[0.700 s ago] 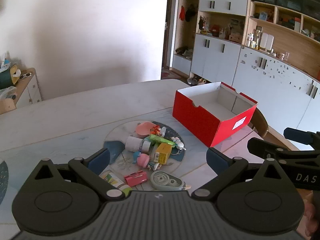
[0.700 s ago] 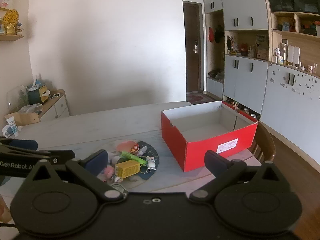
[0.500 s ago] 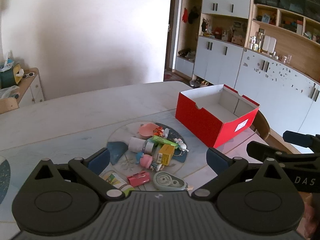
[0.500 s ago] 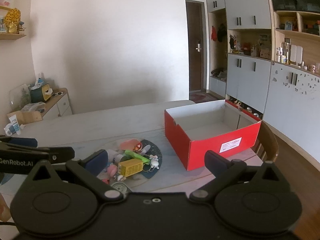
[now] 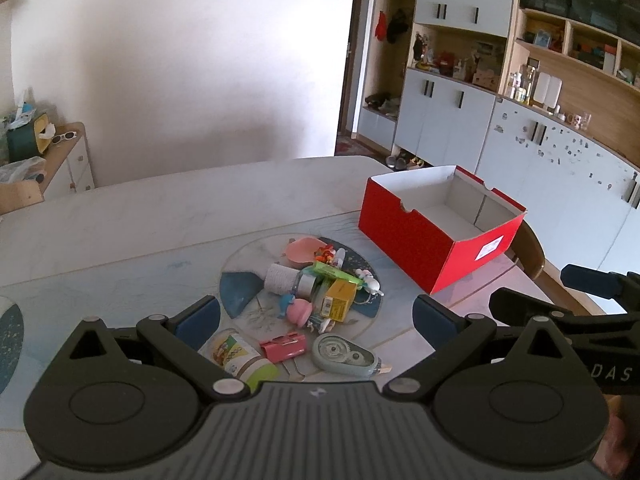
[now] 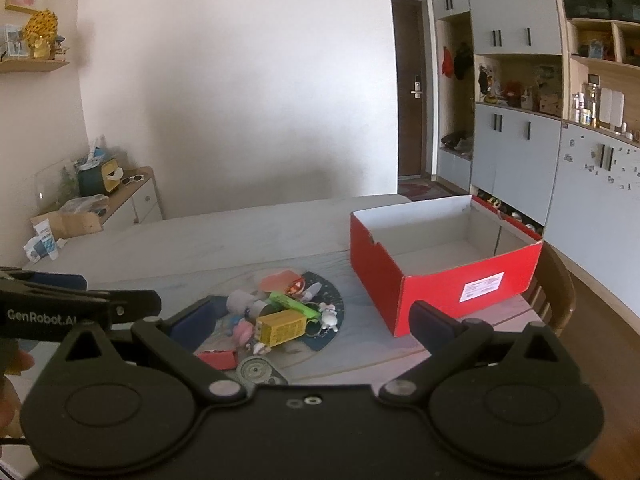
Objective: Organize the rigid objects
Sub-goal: 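Move both tools toward the pile of items on the mat, then grasp the green-lidded jar with the left tool while the right tool grasps the correction-tape dispenser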
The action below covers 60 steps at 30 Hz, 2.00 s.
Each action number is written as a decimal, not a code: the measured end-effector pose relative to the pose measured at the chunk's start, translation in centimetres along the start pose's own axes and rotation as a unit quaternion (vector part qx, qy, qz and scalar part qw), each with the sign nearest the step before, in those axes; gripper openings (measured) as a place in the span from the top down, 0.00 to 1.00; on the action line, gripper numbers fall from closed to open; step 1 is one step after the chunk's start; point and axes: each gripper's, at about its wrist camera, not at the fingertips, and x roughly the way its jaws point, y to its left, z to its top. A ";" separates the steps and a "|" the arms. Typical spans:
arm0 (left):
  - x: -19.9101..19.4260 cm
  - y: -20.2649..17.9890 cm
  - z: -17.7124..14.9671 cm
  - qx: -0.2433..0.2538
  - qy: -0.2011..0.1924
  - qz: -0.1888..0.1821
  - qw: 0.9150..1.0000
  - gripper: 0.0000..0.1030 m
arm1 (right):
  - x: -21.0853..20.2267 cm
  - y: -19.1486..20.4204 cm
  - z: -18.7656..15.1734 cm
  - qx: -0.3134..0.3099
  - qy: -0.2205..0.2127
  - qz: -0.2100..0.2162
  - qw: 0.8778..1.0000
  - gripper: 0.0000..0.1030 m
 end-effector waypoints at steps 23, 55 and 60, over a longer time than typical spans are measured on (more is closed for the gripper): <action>6.2 5.2 -2.5 -0.018 0.032 0.035 0.999 0.00 | 6.4 0.5 -0.9 -0.072 0.070 0.086 0.991 0.03; 15.9 8.8 -6.0 -0.095 0.166 0.042 0.981 0.08 | 17.8 3.3 -6.2 -0.184 0.209 0.132 0.951 0.38; 16.2 8.8 -5.9 -0.108 0.168 0.036 0.979 0.17 | 18.5 3.7 -6.5 -0.193 0.207 0.143 0.948 0.41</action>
